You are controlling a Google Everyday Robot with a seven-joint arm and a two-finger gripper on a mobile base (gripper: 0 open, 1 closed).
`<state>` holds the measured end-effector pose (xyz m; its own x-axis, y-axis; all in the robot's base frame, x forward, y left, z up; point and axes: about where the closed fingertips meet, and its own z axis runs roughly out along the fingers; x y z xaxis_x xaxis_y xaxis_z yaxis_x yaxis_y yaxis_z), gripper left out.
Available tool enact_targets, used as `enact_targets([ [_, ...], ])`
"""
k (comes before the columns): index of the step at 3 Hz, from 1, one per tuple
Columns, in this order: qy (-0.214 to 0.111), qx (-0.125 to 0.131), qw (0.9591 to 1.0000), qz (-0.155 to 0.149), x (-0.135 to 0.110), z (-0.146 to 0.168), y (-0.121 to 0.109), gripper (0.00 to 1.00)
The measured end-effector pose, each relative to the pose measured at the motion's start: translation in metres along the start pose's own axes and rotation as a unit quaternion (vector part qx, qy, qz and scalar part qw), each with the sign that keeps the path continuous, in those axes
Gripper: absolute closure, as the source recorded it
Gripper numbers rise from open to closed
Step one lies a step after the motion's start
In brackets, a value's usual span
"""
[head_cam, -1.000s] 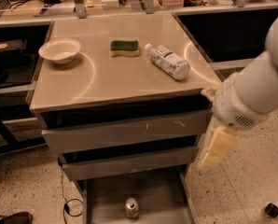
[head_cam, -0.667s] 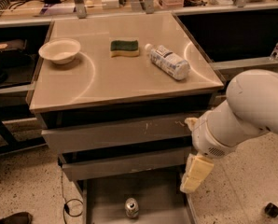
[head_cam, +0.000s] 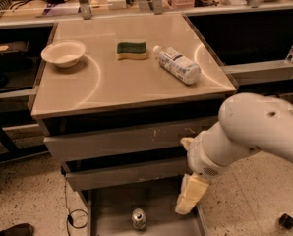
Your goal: Pick 7up can from bottom drawer and place on counter
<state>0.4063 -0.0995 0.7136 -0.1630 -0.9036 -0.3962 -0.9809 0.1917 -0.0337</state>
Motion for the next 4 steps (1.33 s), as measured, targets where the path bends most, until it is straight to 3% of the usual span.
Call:
enact_targets([
  [1, -0.045, -0.042, 0.9981, -0.005, -0.018, 0.079, 0.02, 0.0],
  [2, -0.097, -0.063, 0.9933, 0.002, -0.03, 0.151, 0.028, 0.0],
  [3, -0.097, -0.063, 0.9932, 0.002, -0.03, 0.151, 0.028, 0.0],
  [4, -0.12, -0.068, 0.9904, 0.008, -0.026, 0.182, 0.029, 0.0],
])
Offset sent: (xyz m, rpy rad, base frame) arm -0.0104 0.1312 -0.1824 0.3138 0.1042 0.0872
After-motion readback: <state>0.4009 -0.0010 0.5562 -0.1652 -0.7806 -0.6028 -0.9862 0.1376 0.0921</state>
